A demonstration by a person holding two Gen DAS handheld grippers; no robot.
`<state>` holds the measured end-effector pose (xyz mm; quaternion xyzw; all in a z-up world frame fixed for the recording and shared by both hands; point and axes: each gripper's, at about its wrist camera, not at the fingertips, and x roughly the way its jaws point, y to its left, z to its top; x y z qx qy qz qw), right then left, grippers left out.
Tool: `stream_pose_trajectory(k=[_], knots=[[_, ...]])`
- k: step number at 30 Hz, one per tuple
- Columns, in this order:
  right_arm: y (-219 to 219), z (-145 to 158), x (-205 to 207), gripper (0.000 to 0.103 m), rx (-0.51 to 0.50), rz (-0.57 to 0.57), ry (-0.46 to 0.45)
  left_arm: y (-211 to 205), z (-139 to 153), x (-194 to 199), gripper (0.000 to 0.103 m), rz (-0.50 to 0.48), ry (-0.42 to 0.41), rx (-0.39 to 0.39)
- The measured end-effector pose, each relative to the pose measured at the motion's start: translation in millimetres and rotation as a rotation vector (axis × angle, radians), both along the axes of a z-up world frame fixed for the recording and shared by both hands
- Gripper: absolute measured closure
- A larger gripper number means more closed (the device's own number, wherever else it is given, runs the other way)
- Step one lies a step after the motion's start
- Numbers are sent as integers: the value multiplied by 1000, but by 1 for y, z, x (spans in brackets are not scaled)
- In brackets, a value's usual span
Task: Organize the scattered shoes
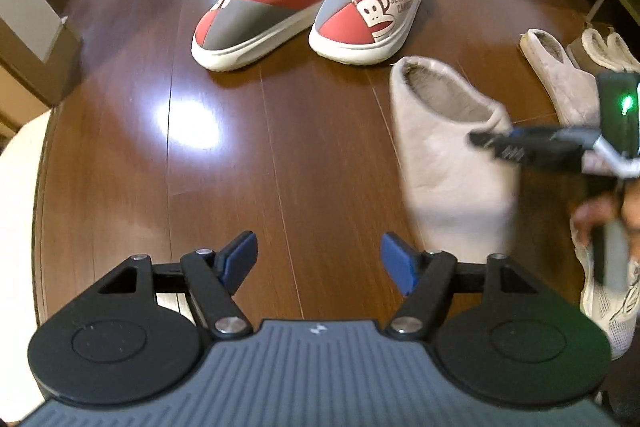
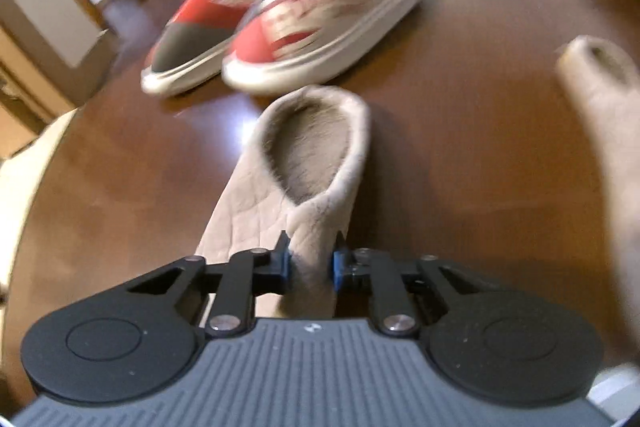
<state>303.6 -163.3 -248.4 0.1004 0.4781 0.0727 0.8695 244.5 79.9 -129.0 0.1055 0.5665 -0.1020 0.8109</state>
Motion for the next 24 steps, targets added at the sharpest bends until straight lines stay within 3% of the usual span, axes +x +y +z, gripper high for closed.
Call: stream_pose_trajectory(k=[3,5,7,8,9,10,11,12,13,15,18,24], knots=[[-40,3,16,86,-28,76,29,-5,-5,-1,32,-13,23,-12],[-61,8,24,78,-151,117,21,-9,-8,-1,32,-22,28,-6],[-77,15,24,50,-181,69,17,-13,-9,-2,32,-31,33,-6],[-88,20,23,23,-178,27,21,-15,-9,-3,32,-34,36,-7],[-92,22,22,13,-160,12,22,-17,-10,-3,32,-35,42,-12],[-98,24,16,13,-119,-10,9,-19,-11,-2,32,-36,50,-18],[-100,22,9,22,-90,-20,5,-21,-13,-2,32,-38,53,-19],[-100,20,6,65,-87,-21,7,-23,-14,-2,32,-42,56,-20],[-97,10,1,85,-120,-19,27,-26,-14,-2,32,-49,57,-18],[-99,5,-2,88,-121,-44,18,-31,-14,-3,32,-62,54,-17],[-113,7,-11,88,-77,-198,10,-37,-13,-4,32,-77,49,-17],[-111,2,-22,88,-106,-366,-13,-44,-18,-5,32,-94,61,-22]])
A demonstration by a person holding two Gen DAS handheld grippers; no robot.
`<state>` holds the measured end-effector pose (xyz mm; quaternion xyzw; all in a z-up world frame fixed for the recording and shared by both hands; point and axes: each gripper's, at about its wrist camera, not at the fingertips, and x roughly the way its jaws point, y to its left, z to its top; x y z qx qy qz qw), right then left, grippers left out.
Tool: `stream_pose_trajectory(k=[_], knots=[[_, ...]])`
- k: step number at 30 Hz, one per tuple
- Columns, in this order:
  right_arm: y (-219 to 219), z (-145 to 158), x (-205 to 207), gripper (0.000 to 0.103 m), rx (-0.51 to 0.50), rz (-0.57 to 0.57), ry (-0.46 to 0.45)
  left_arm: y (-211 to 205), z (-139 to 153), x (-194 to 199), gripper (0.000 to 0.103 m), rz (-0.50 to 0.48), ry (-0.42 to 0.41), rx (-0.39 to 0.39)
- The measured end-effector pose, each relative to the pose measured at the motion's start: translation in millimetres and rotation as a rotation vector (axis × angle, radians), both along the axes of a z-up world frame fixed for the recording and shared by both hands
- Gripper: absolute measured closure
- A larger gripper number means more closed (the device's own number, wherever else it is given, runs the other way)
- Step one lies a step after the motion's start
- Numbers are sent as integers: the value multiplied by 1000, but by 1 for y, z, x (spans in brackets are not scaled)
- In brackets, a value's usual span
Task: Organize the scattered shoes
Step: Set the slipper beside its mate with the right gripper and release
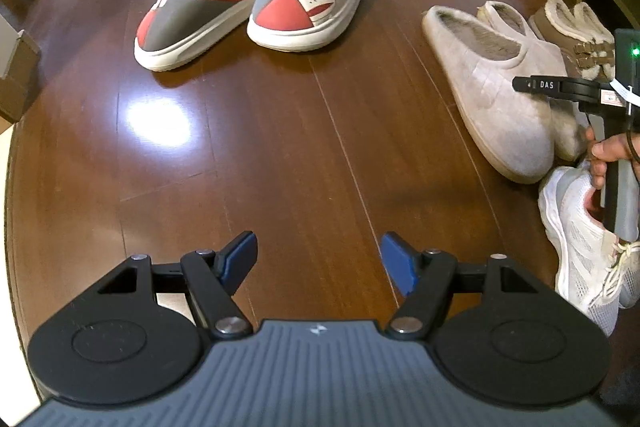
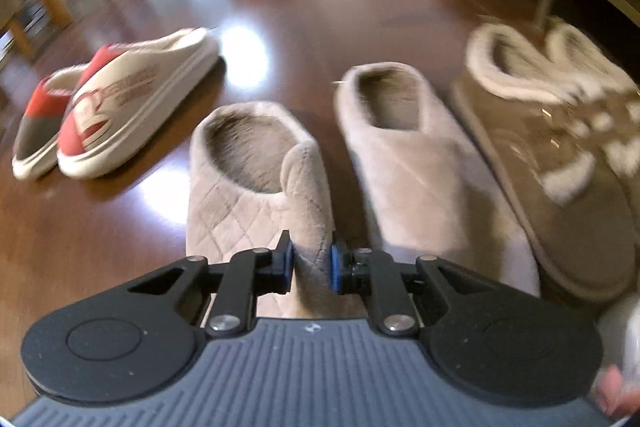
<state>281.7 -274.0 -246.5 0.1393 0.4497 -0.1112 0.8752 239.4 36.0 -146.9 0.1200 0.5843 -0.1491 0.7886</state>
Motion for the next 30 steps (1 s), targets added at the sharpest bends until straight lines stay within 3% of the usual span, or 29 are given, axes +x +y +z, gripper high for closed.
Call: stream_pose_trajectory(k=[3,11,14,18,22,27,30], knots=[[1,-2,-1,88,-80,-9,-11,-3,-3,-2,32,-17,6,0],[1,-3,0,87,-169,22,-15,-1,-7,-3,32,-18,11,-8],[4,3,5,75,-182,78,35,0,-8,-3,32,-22,12,-10],[-2,26,-12,42,-92,119,21,1,-9,-3,32,-23,11,-27],[-3,33,-37,49,-60,148,26,0,-12,-3,32,-30,18,-34],[2,12,-30,84,-67,173,79,-2,-13,-5,32,-41,19,-30],[6,6,-20,86,-102,191,105,0,-14,-4,32,-31,24,-30]])
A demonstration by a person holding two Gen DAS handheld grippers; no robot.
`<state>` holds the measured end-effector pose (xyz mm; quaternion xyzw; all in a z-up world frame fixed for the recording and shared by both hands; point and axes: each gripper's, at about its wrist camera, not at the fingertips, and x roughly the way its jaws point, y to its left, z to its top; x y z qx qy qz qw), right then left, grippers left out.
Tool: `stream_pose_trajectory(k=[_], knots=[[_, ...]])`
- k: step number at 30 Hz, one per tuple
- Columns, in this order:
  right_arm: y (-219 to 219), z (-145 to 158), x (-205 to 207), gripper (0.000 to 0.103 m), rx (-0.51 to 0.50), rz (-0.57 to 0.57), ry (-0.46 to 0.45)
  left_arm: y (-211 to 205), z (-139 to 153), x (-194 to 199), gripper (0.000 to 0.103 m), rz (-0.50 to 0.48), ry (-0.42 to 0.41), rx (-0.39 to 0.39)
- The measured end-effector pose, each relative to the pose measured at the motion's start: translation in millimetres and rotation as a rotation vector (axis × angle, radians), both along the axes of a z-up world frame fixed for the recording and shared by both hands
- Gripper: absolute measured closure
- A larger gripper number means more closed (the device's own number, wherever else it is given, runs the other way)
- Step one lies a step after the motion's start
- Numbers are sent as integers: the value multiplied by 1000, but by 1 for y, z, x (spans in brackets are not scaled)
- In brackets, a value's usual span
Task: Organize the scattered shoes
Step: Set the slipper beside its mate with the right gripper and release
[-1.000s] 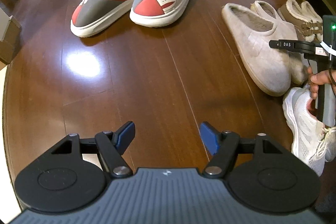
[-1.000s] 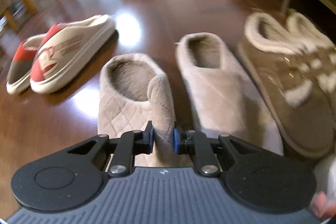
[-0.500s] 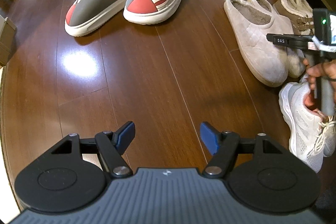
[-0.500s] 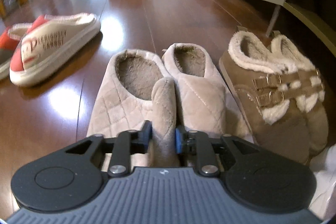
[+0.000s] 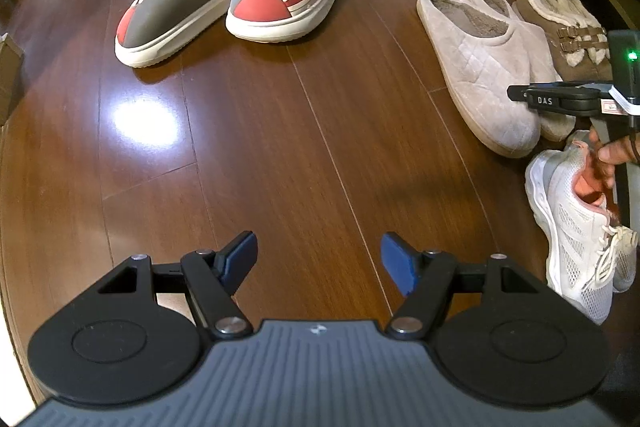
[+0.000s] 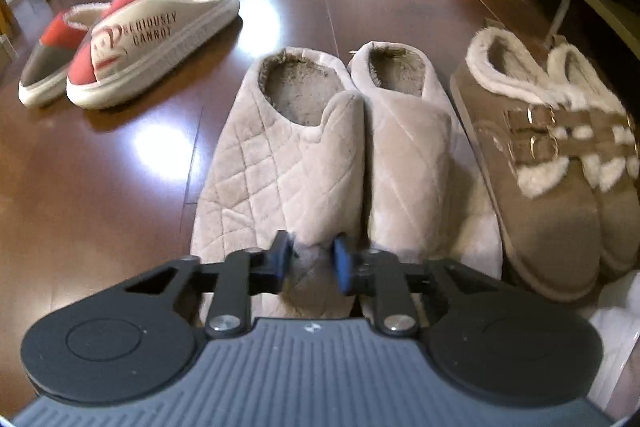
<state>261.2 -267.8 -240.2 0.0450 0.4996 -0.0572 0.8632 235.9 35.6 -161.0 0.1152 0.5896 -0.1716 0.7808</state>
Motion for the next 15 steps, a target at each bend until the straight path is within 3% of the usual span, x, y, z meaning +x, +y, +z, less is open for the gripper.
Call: stream_pose_trajectory(k=[10,13,15], knots=[[11,-3,3,84,-158,89,13,-2,1,-8,32,-19,8,-6],[11,3,5,73,-144,77,16,-3,2,-11,32,-23,14,-8],[6,24,-9,61,-52,15,-19,-5,2,-13,32,-25,14,-9]])
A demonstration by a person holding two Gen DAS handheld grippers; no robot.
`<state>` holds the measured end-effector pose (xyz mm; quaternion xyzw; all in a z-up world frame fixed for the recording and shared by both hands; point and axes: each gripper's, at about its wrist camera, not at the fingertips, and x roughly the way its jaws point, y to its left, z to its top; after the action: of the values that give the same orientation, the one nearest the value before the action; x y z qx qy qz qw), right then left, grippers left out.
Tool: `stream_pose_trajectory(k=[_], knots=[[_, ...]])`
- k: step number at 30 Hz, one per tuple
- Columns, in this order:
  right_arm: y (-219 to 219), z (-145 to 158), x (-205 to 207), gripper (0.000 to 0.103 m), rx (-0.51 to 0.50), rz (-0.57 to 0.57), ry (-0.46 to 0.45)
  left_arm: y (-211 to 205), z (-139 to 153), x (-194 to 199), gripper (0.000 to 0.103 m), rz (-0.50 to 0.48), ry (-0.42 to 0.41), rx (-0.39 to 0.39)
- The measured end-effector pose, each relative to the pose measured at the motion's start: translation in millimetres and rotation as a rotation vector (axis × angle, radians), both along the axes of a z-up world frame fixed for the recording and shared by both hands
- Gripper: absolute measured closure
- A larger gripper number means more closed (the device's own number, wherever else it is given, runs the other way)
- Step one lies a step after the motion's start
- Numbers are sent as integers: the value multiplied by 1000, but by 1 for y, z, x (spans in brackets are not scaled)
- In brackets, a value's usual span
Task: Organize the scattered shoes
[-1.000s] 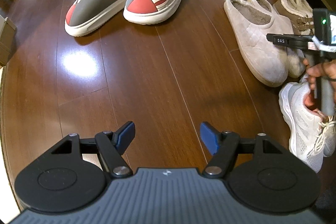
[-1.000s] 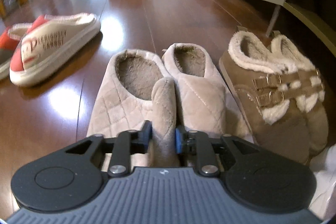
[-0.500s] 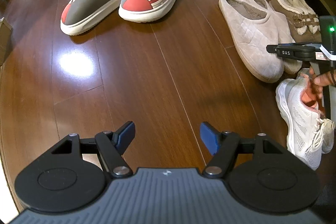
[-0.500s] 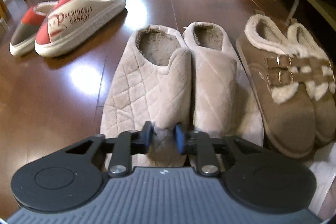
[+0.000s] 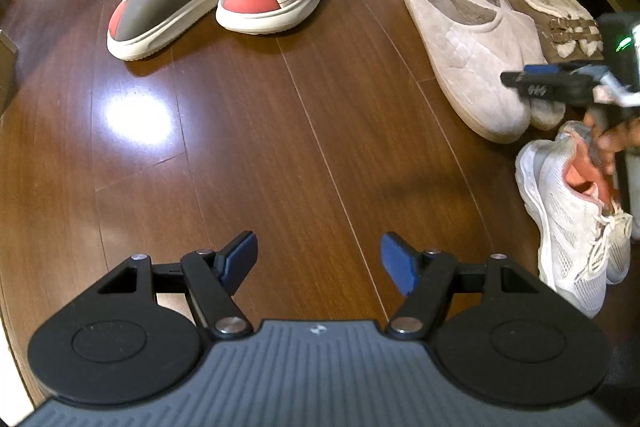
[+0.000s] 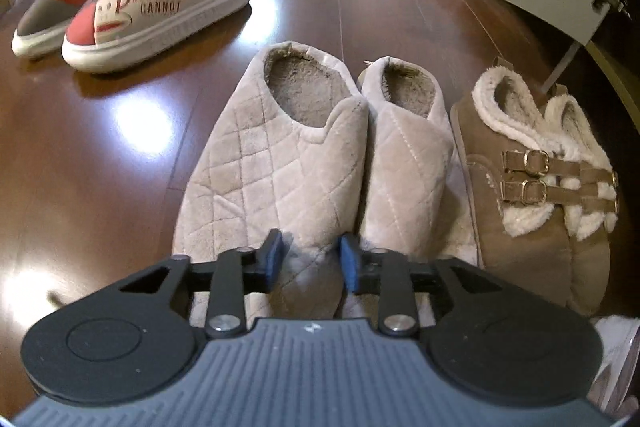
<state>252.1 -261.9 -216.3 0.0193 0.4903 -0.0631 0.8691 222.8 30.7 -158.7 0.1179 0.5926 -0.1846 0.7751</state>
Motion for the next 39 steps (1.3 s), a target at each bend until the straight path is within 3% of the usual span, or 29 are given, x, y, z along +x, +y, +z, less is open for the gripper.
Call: stream_pose_trajectory(k=[1,3,5,9,13,15,19,23,29,34,39], knots=[[-3,12,-12,56,65,-36,-27,-2,0,-1,32,3,1,-4],[-5,32,-35,37,166,-89,-67,-7,2,-1,32,4,5,-16],[-4,48,-70,35,232,-125,-79,-22,10,-3,32,-3,-13,-45],[-12,77,-143,33,203,-195,-23,-47,31,-13,32,-28,-69,-59],[-24,104,-190,27,203,-275,-19,-74,82,-26,32,-66,-160,-50],[-29,123,-213,21,197,-299,-52,-85,124,-35,31,-97,-235,-36],[-31,164,-245,15,169,-270,-119,-93,191,-57,26,-113,-368,13],[-33,192,-265,12,168,-258,-173,-97,250,-94,21,-108,-465,-22],[-39,224,-306,8,189,-271,-243,-123,280,-149,20,-170,-535,-18],[-49,238,-347,7,154,-310,-255,-155,283,-193,20,-298,-550,-12],[-56,244,-376,6,130,-353,-255,-179,276,-223,20,-391,-512,3]])
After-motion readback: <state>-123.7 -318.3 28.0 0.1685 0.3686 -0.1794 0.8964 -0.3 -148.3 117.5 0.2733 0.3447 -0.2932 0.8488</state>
